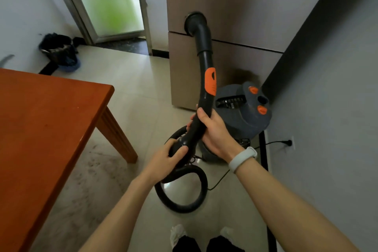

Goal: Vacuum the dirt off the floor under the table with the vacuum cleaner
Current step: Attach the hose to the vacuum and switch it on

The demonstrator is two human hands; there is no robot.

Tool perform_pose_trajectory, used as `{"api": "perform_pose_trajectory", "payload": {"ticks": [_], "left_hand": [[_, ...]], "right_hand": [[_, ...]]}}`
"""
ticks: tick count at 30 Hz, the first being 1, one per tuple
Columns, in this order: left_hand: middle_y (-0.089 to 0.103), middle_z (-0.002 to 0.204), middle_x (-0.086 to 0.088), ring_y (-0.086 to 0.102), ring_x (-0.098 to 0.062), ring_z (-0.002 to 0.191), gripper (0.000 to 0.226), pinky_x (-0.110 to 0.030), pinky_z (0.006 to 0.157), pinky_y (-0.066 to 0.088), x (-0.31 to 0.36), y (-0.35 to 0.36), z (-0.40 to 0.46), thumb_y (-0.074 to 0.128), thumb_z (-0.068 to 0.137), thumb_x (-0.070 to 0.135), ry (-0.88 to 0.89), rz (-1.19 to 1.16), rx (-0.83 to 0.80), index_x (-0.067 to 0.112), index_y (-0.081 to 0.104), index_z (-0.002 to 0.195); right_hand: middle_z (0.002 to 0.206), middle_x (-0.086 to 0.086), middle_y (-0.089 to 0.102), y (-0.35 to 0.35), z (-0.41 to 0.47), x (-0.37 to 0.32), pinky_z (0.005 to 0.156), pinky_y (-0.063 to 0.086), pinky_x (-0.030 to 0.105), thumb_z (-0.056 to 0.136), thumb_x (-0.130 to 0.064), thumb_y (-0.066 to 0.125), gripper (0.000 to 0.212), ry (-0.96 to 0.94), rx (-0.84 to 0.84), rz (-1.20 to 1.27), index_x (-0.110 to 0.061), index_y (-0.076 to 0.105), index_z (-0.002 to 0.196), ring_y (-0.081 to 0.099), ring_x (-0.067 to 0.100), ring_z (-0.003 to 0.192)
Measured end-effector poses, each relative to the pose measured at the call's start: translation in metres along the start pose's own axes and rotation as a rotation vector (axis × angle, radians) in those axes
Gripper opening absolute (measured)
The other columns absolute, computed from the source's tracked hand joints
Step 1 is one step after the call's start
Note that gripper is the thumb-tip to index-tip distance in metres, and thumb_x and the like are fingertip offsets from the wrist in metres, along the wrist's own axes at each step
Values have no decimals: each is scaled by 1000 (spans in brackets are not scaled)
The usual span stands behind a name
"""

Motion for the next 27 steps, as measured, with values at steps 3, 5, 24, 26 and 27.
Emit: {"api": "perform_pose_trajectory", "payload": {"ticks": [3,5,24,26,27], "left_hand": [[63,85,-11,61,-9,74,44,-22,70,45,-3,15,-26,49,80,59,-29,-118,32,20,58,98],[65,95,-17,62,-23,85,64,-32,79,48,-4,22,-44,44,69,68,-34,-154,45,16,61,102],[58,116,-3,55,-19,112,26,-39,101,43,35,130,-147,41,100,33,-263,-265,283,18,55,115],[60,114,-3,57,-19,109,20,-37,97,46,50,126,-143,41,100,30,-212,-306,356,19,55,111],[60,110,1,57,-19,109,19,-34,93,47,60,123,-139,41,100,29,-167,-318,380,20,55,110]], "right_hand": [[83,8,54,2,-15,-8,80,50,39,100,-18,42,13,7,-38,8,-6,45,106,57,19,71],[83,9,55,-1,-24,-12,78,50,40,100,-19,43,13,42,-69,53,-7,47,103,58,20,70],[103,1,54,-81,-185,-5,95,45,36,92,-15,58,32,-132,35,-511,-26,36,113,58,16,97],[103,-3,53,-96,-187,-7,96,45,37,92,-14,57,41,-157,46,-645,-26,29,121,57,16,99],[107,-2,53,-103,-186,-8,97,45,37,93,-14,56,46,-166,35,-716,-26,26,126,57,17,102]]}}
Point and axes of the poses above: each hand's wrist, its own z-axis towards the middle knuckle, its own y-axis out of the palm, x = y × z, the point moved 2 cm from there along z, towards the middle knuckle
